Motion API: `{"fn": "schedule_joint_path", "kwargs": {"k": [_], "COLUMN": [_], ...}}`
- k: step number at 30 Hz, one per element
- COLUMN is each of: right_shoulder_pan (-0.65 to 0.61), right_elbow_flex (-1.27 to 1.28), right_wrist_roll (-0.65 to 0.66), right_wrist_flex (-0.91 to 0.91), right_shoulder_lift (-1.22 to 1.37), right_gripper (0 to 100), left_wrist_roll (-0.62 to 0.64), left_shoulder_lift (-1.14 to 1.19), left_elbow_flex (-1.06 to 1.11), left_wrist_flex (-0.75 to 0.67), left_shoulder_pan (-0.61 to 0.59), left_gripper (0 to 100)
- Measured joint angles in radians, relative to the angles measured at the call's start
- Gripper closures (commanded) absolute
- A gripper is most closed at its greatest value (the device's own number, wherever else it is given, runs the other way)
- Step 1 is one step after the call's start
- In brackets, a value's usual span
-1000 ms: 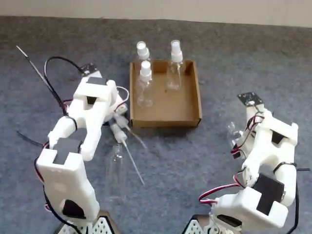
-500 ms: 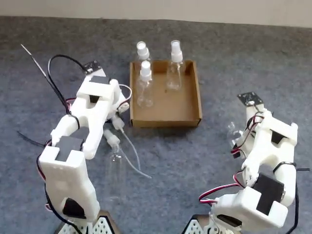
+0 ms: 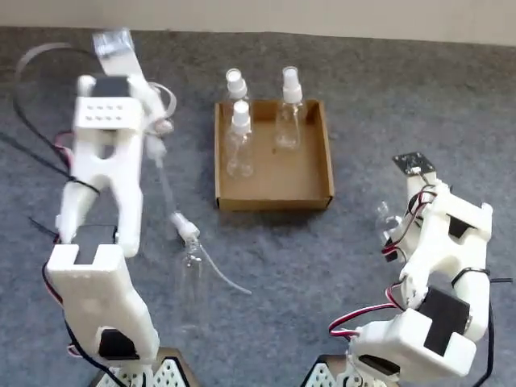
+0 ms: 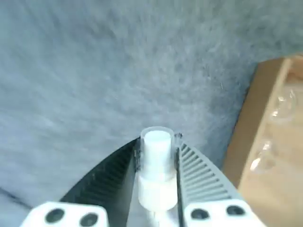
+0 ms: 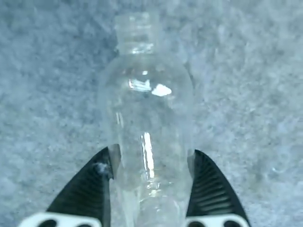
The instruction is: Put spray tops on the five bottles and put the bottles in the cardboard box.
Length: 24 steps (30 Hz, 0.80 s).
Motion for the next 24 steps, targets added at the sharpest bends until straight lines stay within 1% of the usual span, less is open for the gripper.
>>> {"fn": "schedule_joint_path", "kwargs": {"k": [4, 5, 7, 10, 14, 17, 19, 21, 24], "right_shoulder_pan": [0.028, 0.038, 0.063, 0.100, 0.118, 0.118, 0.118, 0.120, 0.121], "right_elbow_flex": [0.000, 0.000, 0.000, 0.000, 0.000, 0.000, 0.000, 0.000, 0.000], "right_wrist_roll": [0.000, 0.000, 0.000, 0.000, 0.000, 0.000, -0.005, -0.043, -0.091], "right_wrist_flex": [0.000, 0.000, 0.000, 0.000, 0.000, 0.000, -0.002, -0.005, -0.005], "right_shoulder_lift": [0.000, 0.000, 0.000, 0.000, 0.000, 0.000, 0.000, 0.000, 0.000], "right_gripper": [95.7, 95.7, 95.7, 95.7, 95.7, 95.7, 95.7, 95.7, 95.7], "left_wrist_roll": [-0.313, -0.370, -0.457, -0.575, -0.747, -0.812, -0.819, -0.824, -0.793], "left_shoulder_lift": [0.000, -0.002, -0.002, 0.008, 0.008, 0.009, 0.009, 0.009, 0.009], "left_elbow_flex": [-0.267, -0.311, -0.350, -0.342, -0.166, 0.000, 0.098, 0.180, 0.276], "left_wrist_flex": [0.232, 0.279, 0.318, 0.330, 0.330, 0.328, 0.293, 0.235, 0.155], "left_shoulder_pan": [-0.063, -0.083, -0.127, -0.176, -0.183, -0.160, -0.135, -0.107, -0.058], "left_gripper": [100, 100, 100, 100, 100, 100, 100, 100, 100]}}
